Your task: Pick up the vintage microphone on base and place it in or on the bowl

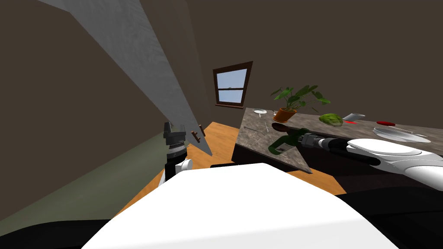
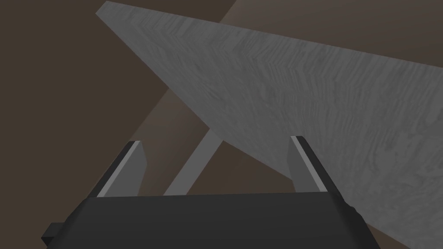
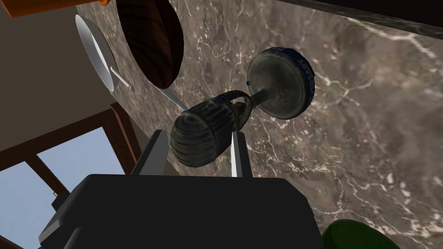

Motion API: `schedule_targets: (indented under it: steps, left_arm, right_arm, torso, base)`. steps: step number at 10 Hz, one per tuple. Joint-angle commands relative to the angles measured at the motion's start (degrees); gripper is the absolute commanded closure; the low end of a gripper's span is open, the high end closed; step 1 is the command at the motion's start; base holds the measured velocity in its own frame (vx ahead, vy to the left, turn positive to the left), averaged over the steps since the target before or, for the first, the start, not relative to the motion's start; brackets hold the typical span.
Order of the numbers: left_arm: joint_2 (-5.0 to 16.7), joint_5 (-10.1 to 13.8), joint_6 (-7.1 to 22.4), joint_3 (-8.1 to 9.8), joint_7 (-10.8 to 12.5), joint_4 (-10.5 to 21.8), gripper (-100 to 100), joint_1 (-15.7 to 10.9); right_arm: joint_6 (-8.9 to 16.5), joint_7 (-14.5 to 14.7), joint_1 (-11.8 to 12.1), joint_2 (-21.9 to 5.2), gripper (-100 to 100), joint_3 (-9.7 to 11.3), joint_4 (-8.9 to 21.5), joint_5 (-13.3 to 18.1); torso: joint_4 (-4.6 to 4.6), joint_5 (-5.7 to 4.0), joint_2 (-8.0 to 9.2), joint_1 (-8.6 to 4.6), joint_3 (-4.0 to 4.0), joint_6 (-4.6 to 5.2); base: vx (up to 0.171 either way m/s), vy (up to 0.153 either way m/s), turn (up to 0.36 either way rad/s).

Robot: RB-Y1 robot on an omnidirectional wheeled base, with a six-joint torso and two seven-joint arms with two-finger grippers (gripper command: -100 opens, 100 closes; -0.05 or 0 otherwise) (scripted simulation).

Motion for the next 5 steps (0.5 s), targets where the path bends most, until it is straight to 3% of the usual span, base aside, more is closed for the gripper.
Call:
schedule_targets:
  steps: [1, 2, 4, 5]
  left_arm:
    - [0.0, 0.0, 0.0, 0.0, 0.0, 0.0, 0, 0.0]
    - [0.0, 0.0, 0.0, 0.0, 0.0, 0.0, 0, 0.0]
    - [0.0, 0.0, 0.0, -0.01, 0.0, 0.0, 0, -0.03]
    - [0.0, 0.0, 0.01, -0.01, 0.0, 0.0, 0, -0.03]
  right_arm:
    - [0.0, 0.0, 0.0, 0.0, 0, 0.0, 0.0, 0.0]
    - [-0.29, -0.04, 0.15, -1.54, 100, -0.77, 2.04, -0.96]
    - [-1.1, -0.05, 0.8, -3.48, 100, -1.31, 5.43, -2.24]
    - [-1.1, -0.05, 0.8, -3.48, 100, -1.31, 5.43, -2.24]
  torso:
    - [0.0, 0.0, 0.0, 0.0, 0.0, 0.0]
    - [0.0, 0.0, 0.0, 0.0, 0.0, 0.0]
    - [0.14, 0.1, 0.62, 0.2, 0.35, 0.0]
    - [0.18, 0.15, 0.73, 0.16, 0.43, 0.02]
  base:
    - [0.0, 0.0, 0.0]
    - [-0.121, 0.027, 0.115]
    - [-0.192, 0.03, 0.215]
    - [-0.112, 0.001, 0.069]
